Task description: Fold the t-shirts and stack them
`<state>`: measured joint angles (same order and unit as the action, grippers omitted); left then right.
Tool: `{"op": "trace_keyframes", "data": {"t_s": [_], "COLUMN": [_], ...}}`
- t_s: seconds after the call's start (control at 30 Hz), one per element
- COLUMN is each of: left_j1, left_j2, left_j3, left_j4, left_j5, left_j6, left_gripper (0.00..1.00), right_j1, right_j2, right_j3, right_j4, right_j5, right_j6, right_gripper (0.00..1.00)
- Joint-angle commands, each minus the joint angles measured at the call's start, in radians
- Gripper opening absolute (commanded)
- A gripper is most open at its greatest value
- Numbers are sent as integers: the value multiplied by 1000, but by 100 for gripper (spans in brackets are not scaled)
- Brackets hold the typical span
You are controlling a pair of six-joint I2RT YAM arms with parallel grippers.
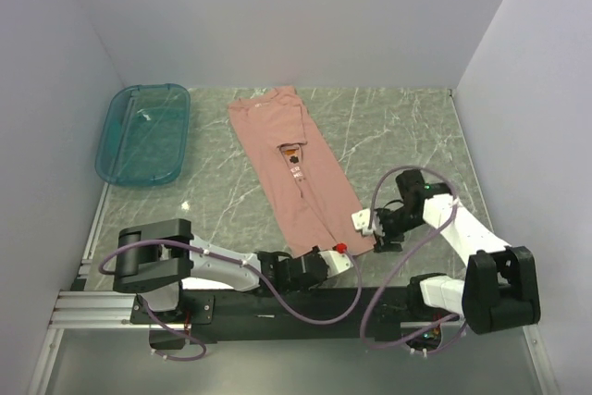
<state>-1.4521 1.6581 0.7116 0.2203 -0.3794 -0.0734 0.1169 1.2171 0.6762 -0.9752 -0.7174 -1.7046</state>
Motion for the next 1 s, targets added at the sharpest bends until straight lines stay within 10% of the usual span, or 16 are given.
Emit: {"op": "trace_keyframes", "data": {"t_s": [0.0, 0.37, 0.5, 0.63, 0.97], "left_j1": [10, 50, 59, 65, 253], "left_j2": [-41, -104, -126, -152, -334], "left_j3": [-23, -87, -106, -130, -175], "left_j4": [10, 90, 106, 114, 129], "left_j5": [89, 161, 181, 194, 433], "left_j6": [-35, -74, -75, -69, -16], "left_gripper": [1, 1, 1, 1, 1], "right_j1": [87, 227, 254, 256, 254], "right_j2": [-59, -70, -45, -63, -65], "right_j3": [-53, -178, -184, -172, 58], "right_j4": [135, 329, 355, 337, 205], "right_j5": [75, 246, 283, 244, 35], "right_j6": [39, 126, 138, 154, 339], "right_gripper": [70, 58, 42, 1, 0]}}
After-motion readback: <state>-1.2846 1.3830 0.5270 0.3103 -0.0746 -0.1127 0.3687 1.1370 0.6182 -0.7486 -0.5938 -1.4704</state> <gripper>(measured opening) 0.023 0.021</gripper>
